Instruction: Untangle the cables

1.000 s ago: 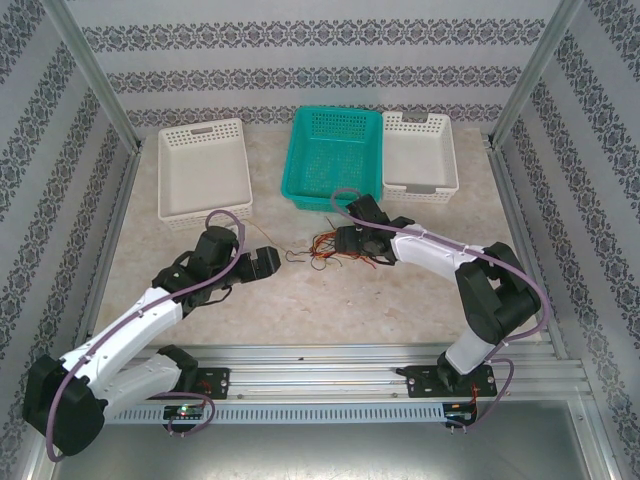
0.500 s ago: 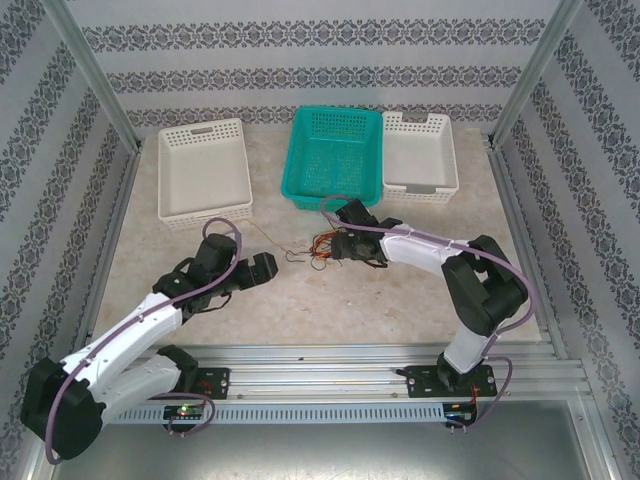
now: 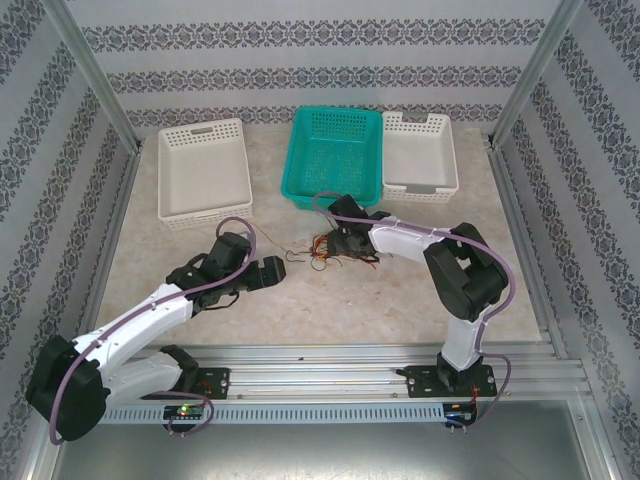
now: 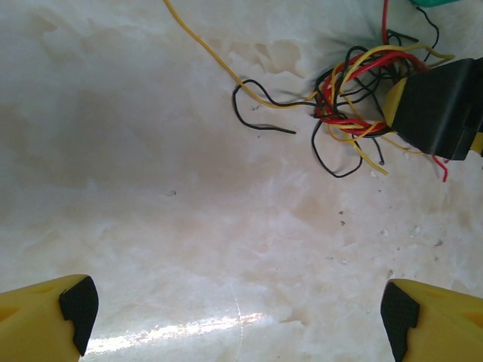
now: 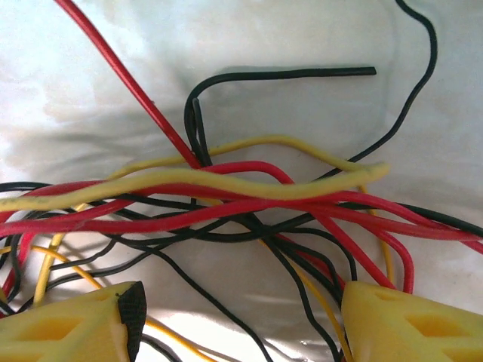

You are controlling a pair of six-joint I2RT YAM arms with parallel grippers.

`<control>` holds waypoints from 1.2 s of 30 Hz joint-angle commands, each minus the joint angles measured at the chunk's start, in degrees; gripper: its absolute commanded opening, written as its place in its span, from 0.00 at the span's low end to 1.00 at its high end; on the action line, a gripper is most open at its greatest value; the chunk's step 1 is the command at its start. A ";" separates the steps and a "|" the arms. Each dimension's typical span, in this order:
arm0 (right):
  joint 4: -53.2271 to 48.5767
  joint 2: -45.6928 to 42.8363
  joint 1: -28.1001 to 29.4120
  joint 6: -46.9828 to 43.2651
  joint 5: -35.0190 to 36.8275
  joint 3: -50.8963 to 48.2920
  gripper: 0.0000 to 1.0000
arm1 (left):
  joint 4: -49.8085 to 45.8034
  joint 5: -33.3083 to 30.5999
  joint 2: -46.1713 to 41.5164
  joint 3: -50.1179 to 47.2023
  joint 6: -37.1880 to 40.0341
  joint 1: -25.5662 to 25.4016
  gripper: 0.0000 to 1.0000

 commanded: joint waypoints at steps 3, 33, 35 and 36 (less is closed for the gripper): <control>-3.39 2.87 -1.23 1.11 1.57 1.97 0.68 | -1.64 -2.27 0.64 0.77 0.90 -2.76 0.97; 9.99 -2.63 1.20 -3.96 -6.86 -6.82 0.12 | -4.84 -8.39 -6.11 -2.57 -1.63 -9.96 0.97; 10.20 -3.79 1.61 -4.50 -7.57 -6.54 0.10 | -4.71 -8.30 -6.23 -2.89 -1.72 -9.98 0.97; 10.38 -4.43 1.90 -4.92 -7.98 -6.46 0.08 | -4.62 -8.31 -6.13 -3.05 -1.72 -9.98 0.97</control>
